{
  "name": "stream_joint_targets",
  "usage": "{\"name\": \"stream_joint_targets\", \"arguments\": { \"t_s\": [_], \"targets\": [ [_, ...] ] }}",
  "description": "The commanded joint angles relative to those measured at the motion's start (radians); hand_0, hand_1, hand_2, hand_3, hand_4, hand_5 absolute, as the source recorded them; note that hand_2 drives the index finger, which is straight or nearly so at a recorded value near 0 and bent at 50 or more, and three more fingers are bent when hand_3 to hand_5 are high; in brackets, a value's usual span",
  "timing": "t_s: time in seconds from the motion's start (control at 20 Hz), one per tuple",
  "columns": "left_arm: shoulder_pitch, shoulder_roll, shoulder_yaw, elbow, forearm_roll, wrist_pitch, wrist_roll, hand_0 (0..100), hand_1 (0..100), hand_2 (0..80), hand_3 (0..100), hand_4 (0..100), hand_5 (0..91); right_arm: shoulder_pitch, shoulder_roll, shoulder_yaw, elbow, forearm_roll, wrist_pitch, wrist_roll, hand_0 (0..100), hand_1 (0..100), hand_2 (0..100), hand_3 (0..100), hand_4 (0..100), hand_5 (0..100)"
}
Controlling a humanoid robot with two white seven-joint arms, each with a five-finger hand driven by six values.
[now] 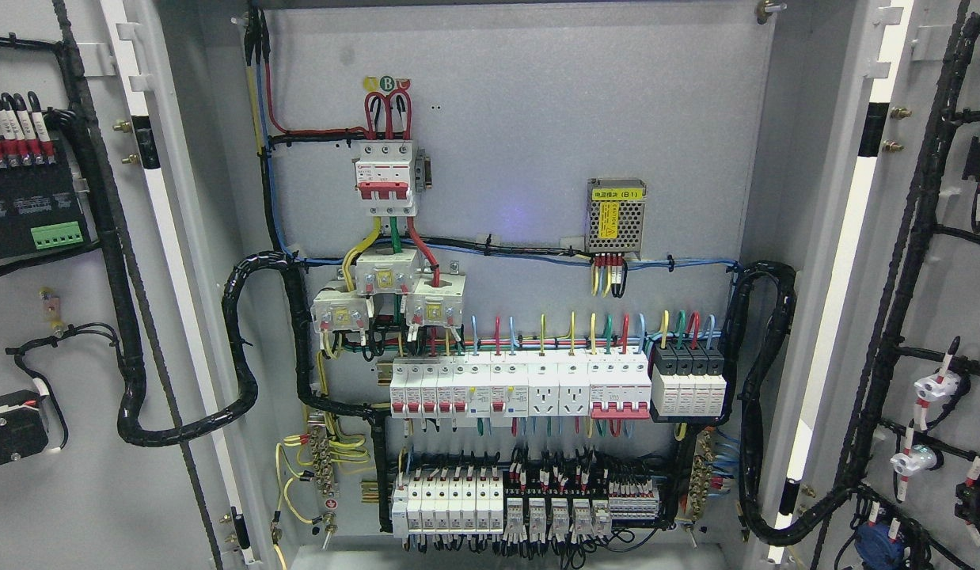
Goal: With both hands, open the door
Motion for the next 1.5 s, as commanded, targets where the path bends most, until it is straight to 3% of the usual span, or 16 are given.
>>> {"name": "stream_joint_targets", "arguments": {
  "t_s": [0.0, 0.1, 0.25, 0.5, 0.65, 1.45],
  "targets": [
    [-0.004, 0.009, -0.008, 0.039, 0.0, 0.0, -0.001, 0, 0, 0.0, 0, 4, 0.0, -0.016, -0.002, -0.014, 0.024, -0.039, 0.001, 0.002, 0, 0, 0, 0, 0, 0],
    [-0.004, 0.009, -0.01, 0.037, 0.0, -0.002, -0.002, 0, 0, 0.0, 0, 4, 0.0, -0.019, 0.0, -0.014, 0.024, -0.069, 0.001, 0.009, 0, 0, 0, 0, 0, 0],
    [-0.004, 0.009, -0.013, 0.034, 0.003, -0.003, -0.002, 0, 0, 0.0, 0, 4, 0.0, -0.019, 0.004, -0.014, 0.024, -0.079, 0.001, 0.078, 0, 0, 0, 0, 0, 0],
    [-0.002, 0.009, -0.033, 0.027, 0.007, -0.012, -0.002, 0, 0, 0.0, 0, 4, 0.0, -0.019, 0.004, -0.014, 0.021, -0.08, 0.001, 0.101, 0, 0, 0, 0, 0, 0],
    [-0.001, 0.014, -0.06, 0.022, 0.015, -0.02, -0.002, 0, 0, 0.0, 0, 4, 0.0, -0.018, 0.007, -0.014, 0.021, -0.106, 0.001, 0.187, 0, 0, 0, 0, 0, 0],
    [0.082, 0.023, -0.195, -0.118, 0.046, -0.072, -0.002, 0, 0, 0.0, 0, 4, 0.0, -0.009, 0.009, -0.003, 0.009, -0.106, 0.001, 0.198, 0, 0, 0, 0, 0, 0]
  ]
}}
